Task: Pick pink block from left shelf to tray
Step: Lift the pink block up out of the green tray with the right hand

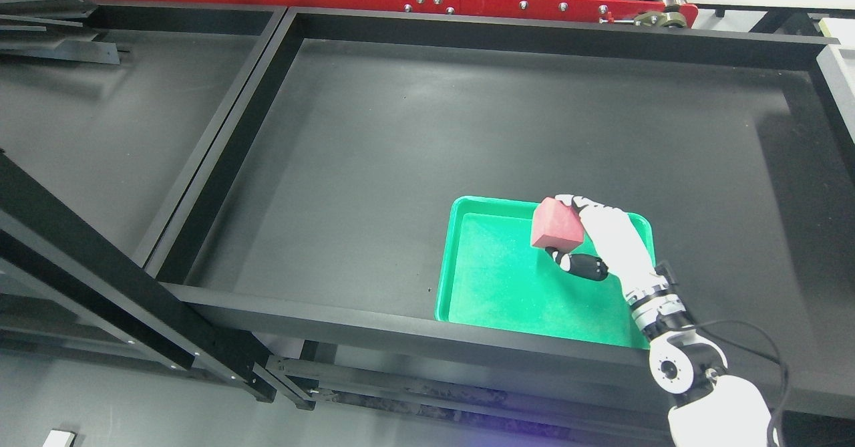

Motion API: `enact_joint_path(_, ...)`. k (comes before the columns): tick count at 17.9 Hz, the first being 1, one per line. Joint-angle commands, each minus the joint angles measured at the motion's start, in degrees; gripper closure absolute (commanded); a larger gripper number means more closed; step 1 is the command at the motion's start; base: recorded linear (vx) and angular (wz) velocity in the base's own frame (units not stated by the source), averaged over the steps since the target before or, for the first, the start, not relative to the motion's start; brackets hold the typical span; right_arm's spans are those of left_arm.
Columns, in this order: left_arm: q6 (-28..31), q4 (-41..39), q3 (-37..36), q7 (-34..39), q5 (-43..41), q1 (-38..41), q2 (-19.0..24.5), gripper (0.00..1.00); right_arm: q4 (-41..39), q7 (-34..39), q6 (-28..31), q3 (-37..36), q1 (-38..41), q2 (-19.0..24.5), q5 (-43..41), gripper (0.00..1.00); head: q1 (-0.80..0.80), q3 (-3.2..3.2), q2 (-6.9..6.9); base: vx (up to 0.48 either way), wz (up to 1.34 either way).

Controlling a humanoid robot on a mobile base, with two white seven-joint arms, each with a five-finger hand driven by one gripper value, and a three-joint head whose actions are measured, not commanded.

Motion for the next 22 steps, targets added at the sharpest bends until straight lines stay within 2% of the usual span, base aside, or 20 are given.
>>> enact_joint_path(1,-0.03,0.00,0.08,-0.04,-0.09,0.35,1.00,0.00,-8.48,-5.25,-2.35,-5.14,3.62,0.86,-3.09,0.94,0.00,0.00,0.00,0.000,0.00)
enact_joint_path(7,-0.03,0.00,-0.01,-0.04,-0.09,0.35,1.00,0.00,-13.33,-6.93,-3.93,-7.16,6.96,0.95,-7.22,0.94,0.00,0.00,0.00,0.000,0.00)
enact_joint_path(22,-0.03,0.00,-0.01,-0.04,-0.09,0.35,1.00,0.00,-14.30,-7.55,-3.93,-8.39,8.55,1.83,-10.74,0.94,0.00,0.00,0.00,-0.007,0.01)
